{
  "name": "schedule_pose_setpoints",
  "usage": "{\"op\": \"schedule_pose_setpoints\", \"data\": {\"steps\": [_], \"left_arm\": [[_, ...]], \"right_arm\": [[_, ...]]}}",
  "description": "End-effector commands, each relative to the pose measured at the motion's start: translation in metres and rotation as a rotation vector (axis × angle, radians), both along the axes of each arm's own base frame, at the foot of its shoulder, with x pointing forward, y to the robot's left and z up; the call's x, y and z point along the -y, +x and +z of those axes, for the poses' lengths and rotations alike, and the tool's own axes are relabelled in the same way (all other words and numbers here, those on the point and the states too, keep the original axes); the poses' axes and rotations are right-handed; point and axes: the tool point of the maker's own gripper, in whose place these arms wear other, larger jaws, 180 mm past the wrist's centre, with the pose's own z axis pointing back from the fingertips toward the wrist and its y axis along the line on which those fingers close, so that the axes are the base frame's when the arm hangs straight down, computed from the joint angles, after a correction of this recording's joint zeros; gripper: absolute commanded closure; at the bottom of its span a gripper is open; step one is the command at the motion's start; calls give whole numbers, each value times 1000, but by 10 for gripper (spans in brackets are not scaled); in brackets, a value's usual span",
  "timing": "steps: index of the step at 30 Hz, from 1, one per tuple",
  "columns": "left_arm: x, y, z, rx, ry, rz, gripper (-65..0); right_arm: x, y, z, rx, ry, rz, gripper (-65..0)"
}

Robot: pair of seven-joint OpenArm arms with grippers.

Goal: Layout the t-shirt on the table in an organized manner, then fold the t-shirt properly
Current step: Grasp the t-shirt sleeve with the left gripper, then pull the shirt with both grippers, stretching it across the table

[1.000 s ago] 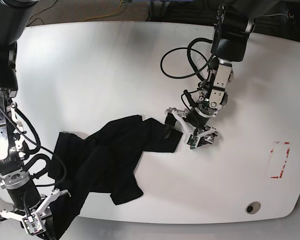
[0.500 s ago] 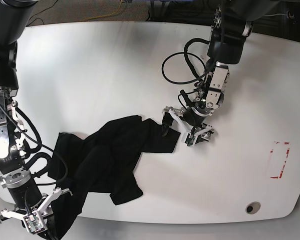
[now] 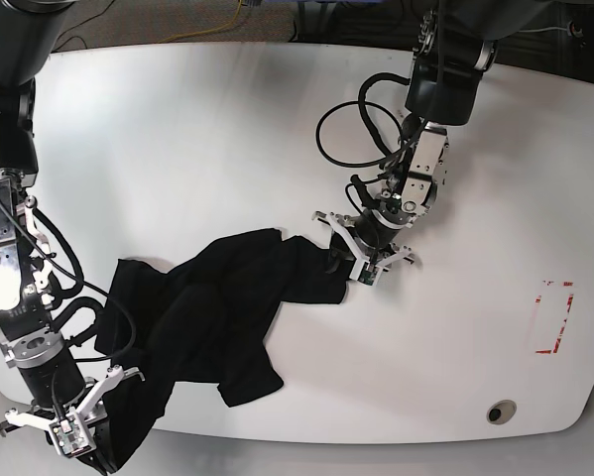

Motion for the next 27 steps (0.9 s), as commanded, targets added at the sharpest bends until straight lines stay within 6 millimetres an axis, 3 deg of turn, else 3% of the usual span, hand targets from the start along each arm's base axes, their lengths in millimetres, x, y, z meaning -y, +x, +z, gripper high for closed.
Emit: {"op": "schedule_pose_setpoints", "data": {"steps": [1,7,13,19,27], "left_arm": [[-3,8,7,19,18,5,-136],[-3,9,8,21,15,7,-23],[0,8,21,58,-1,8,-26],[6,5,56,158,-30,0,-26],[6,0,106,296,-49,-4,-26]], "right_arm": [[5,-3,30,85,5,-6,0],[4,-3,30,85,6,-5,0],[3,-3,25,78,32,-5,0],[16,-5,18,70,67,-36,0],[17,-6,17,70,69,-39,0]]}}
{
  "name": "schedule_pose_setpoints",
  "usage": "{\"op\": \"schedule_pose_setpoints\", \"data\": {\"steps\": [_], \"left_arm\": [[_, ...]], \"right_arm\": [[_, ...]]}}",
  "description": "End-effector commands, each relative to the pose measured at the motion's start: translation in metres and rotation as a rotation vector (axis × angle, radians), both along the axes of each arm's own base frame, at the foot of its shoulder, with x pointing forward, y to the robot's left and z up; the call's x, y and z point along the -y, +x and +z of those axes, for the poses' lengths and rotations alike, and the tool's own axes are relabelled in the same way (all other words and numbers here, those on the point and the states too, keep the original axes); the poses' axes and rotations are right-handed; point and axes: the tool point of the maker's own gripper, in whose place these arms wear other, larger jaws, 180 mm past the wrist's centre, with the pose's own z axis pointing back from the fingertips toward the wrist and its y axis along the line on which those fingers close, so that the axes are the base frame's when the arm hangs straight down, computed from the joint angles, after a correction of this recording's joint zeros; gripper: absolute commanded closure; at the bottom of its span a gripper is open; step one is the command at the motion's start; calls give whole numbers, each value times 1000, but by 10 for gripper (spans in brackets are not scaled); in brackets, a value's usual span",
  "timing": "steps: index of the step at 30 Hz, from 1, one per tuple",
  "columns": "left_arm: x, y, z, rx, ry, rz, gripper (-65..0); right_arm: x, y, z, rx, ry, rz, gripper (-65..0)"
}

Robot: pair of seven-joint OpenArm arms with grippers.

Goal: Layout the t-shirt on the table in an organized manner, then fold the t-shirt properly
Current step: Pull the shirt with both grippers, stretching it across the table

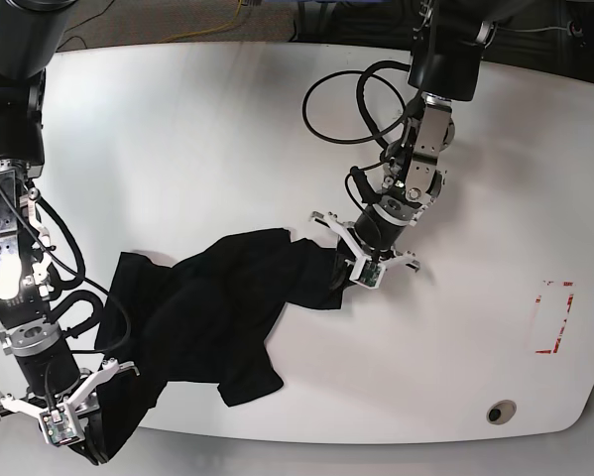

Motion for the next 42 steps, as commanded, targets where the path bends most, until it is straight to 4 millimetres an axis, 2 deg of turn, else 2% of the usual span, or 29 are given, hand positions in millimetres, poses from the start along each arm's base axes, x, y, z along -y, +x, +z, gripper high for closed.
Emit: {"op": "schedule_pose_setpoints", "data": {"steps": [1,4,8,10,12,17,21,25,26,29,35,37,38,42], "left_arm": [[-8,10,46,134,-21,12,-26],[-27,14,64,189,3,37,-26],[-54,23,71,209,39,74,-26],[-74,30,83,242,61,102,-26],[-87,34,100,286,82,117,-26],[-105,35,148,412,136,118,-26],[-110,36,190,518,167,111,-26],[-117,39,219,564,214,116,-26],[-119,41,231,580,229,122,-26],[-119,43,257,619,246,131,-26],[-116,41,325,732,269,161,-26],[-116,41,340,756,272,169,-26],[-116,40,356,787,275,175,-26],[-118,39,389,841,284,199,-29]], "right_arm": [[6,-2,29,84,2,-9,0],[17,-4,30,88,18,-37,0],[29,-7,35,102,34,-65,0],[34,-7,37,107,37,-78,0],[36,-7,38,108,32,-81,0],[43,-9,43,121,34,-98,0],[61,-14,57,153,44,-138,0],[68,-16,66,175,50,-155,0],[69,-17,73,193,52,-157,0],[72,-16,83,212,56,-164,0],[87,-15,103,252,77,-196,0],[92,-15,106,257,84,-207,0],[95,-14,113,268,91,-214,0],[98,-15,136,313,99,-216,0]]}}
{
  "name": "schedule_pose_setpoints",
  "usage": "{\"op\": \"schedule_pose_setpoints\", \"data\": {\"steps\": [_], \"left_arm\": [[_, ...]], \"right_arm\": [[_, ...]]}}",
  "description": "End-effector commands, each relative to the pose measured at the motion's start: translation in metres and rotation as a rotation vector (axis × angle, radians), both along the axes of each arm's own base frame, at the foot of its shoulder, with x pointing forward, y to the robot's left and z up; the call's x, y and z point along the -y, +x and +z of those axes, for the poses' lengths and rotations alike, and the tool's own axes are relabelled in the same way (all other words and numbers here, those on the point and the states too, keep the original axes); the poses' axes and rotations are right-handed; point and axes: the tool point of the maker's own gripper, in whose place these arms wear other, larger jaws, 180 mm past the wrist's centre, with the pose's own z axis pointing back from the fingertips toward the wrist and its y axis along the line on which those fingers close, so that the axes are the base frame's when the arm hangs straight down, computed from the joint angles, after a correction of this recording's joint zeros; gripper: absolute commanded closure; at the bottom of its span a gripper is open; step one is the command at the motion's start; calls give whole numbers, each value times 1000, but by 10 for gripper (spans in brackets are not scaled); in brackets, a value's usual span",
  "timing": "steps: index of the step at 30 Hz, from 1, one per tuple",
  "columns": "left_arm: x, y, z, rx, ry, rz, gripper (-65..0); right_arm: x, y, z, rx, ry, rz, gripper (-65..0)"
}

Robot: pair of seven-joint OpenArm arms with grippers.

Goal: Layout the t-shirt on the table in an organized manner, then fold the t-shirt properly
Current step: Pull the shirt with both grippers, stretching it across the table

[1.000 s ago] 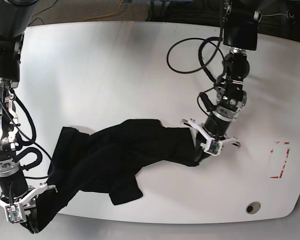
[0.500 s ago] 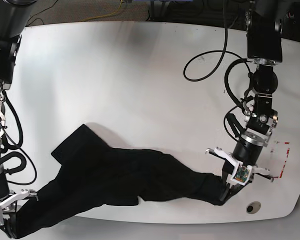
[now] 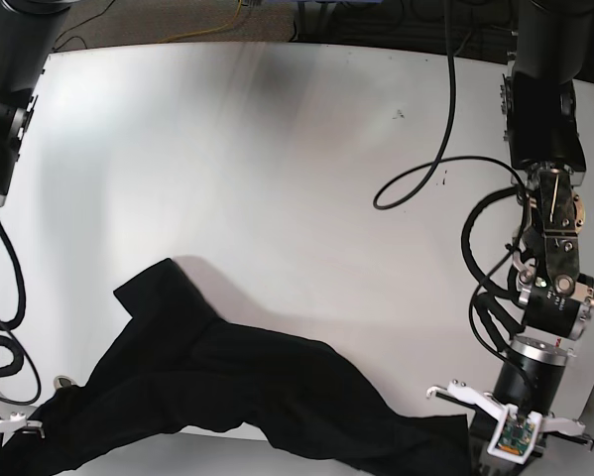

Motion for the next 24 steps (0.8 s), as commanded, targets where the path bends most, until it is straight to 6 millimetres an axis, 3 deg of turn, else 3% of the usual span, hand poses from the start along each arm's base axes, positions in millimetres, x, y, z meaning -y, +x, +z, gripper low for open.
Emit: {"op": "schedule_pose_setpoints", "data": {"steps": [1,11,24], "left_arm": [[-6,-7,50,114,-4,20,-29],[-34,-17,141,250,22,121,-31],[-46,-38,205,353,19,178,-31]], "right_arm": [[4,-9,53,132,-22,-1,0],[19,-9,96,171,-6,-24,0],[29,-11,127,224,29,-37,0]]}}
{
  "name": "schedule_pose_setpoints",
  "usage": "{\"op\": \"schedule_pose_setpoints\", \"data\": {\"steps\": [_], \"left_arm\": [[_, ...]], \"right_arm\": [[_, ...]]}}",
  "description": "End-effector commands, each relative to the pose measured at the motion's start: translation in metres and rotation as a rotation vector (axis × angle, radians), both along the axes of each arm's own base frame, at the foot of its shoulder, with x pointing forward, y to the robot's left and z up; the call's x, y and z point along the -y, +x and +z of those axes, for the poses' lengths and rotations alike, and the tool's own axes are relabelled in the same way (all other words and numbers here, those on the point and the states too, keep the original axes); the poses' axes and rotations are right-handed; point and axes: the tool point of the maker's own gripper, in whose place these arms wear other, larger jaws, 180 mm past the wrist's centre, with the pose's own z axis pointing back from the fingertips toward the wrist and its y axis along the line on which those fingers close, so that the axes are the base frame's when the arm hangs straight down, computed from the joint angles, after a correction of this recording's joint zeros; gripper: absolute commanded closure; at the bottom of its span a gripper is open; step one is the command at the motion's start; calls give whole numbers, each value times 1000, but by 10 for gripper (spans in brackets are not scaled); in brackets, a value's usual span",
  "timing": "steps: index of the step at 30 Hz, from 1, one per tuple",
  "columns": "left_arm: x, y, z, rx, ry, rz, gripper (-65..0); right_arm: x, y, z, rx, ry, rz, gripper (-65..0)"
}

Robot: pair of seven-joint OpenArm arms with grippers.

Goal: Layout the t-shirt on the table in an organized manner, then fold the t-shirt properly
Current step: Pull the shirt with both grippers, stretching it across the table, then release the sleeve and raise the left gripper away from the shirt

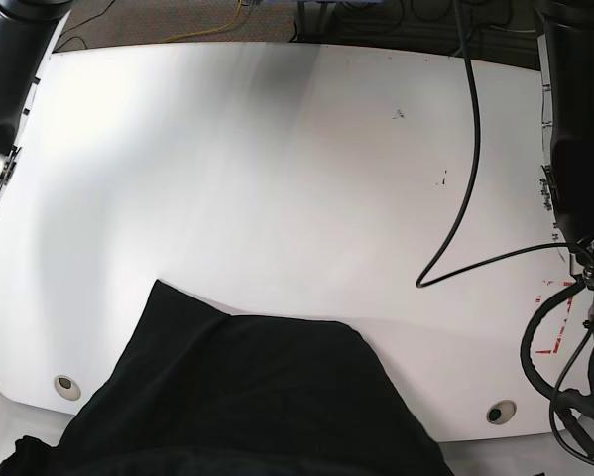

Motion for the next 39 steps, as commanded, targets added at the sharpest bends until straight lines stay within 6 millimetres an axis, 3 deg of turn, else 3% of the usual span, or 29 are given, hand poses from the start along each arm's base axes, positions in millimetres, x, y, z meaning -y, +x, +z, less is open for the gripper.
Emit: {"op": "schedule_pose_setpoints", "data": {"steps": [1,7,11,18,28,39], "left_arm": [[-4,-17,33,97,-6,6,-31],[-9,-25,58,143,-10,17,-31],[-14,-27,70,161,-16,26,-31],[-21,-30,73,165,-3,49,-31],[-27,-14,27,34,4,90,-31],[-14,13,-57,-150,-66,15,-32]], "right_arm": [[4,-17,42,114,-11,-12,0],[-7,-18,64,143,-38,3,0],[-5,-16,68,142,-37,0,0],[-4,-16,70,131,-30,-5,0],[-15,-12,45,89,-56,9,0],[-23,-9,28,59,-70,26,0]]}}
